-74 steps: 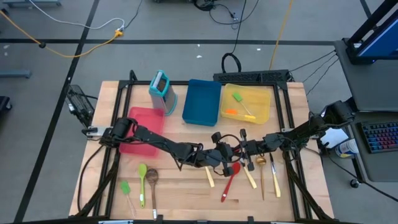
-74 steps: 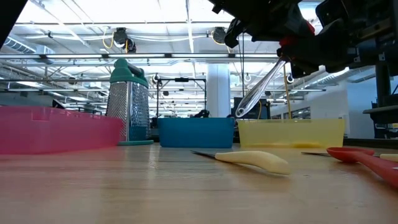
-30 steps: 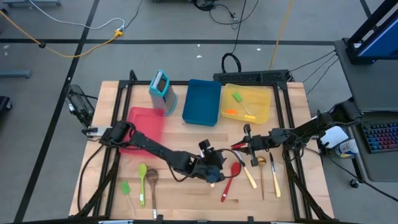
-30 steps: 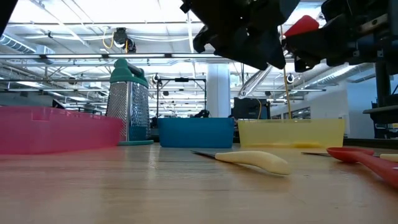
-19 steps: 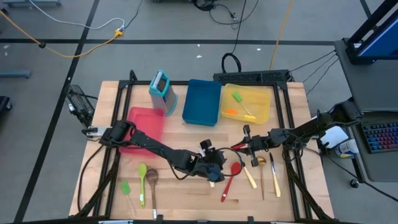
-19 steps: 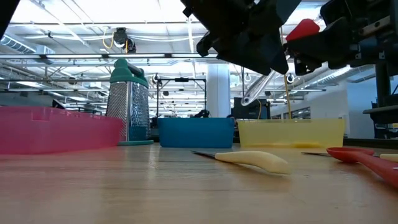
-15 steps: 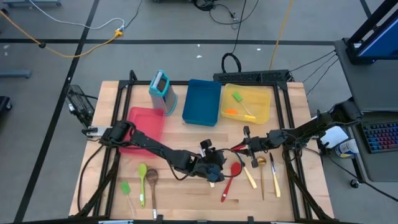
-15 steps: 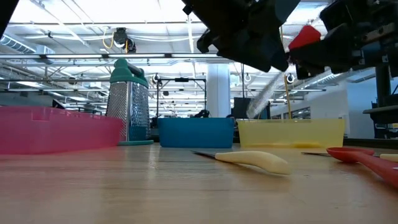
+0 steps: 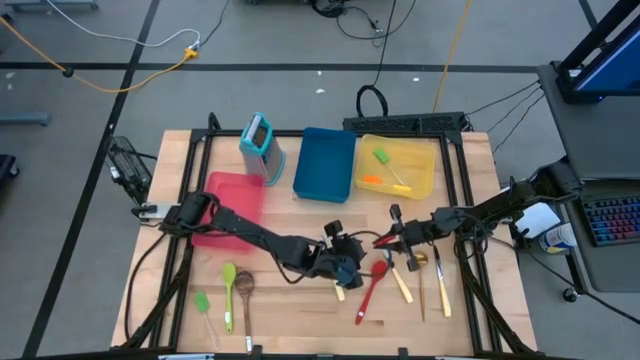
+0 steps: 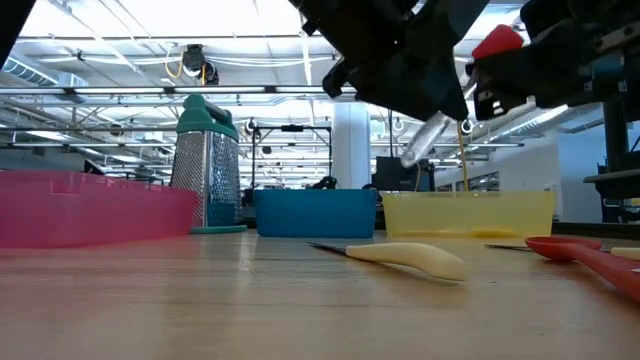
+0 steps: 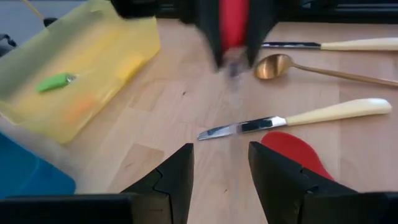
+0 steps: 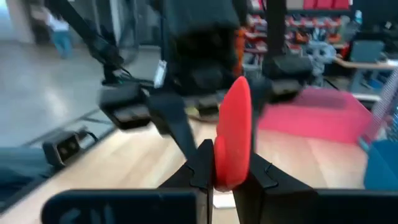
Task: Pick & Place Kitchen Items
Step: Put the red spatula into the yellow bin
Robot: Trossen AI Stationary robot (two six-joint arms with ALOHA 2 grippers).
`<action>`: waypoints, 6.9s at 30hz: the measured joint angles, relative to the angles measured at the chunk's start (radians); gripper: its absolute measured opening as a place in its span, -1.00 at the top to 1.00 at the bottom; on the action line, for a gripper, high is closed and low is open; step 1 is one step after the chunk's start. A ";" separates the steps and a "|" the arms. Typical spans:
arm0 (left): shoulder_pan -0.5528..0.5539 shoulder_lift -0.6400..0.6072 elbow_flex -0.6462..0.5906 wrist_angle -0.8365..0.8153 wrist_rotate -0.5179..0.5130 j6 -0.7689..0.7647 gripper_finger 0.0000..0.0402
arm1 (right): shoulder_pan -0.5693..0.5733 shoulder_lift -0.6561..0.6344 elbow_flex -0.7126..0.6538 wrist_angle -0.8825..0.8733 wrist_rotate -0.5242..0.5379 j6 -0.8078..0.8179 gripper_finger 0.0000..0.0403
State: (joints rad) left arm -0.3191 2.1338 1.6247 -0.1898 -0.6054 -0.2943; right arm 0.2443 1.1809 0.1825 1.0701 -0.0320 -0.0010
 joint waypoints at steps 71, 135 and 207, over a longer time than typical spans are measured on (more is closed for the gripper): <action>0.053 0.000 -0.004 0.012 0.106 -0.021 0.95 | -0.001 -0.096 -0.066 -0.016 0.017 -0.012 0.91; 0.001 -0.001 -0.002 -0.195 0.082 -0.096 0.95 | -0.001 -0.135 -0.066 0.014 0.005 -0.089 0.50; 0.055 0.001 -0.004 -0.046 0.124 -0.019 0.95 | -0.001 -0.137 -0.064 -0.129 0.008 -0.011 1.00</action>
State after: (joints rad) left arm -0.2645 2.1349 1.6209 -0.2363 -0.4815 -0.3134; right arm 0.2436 1.0439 0.1184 0.9414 -0.0242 -0.0120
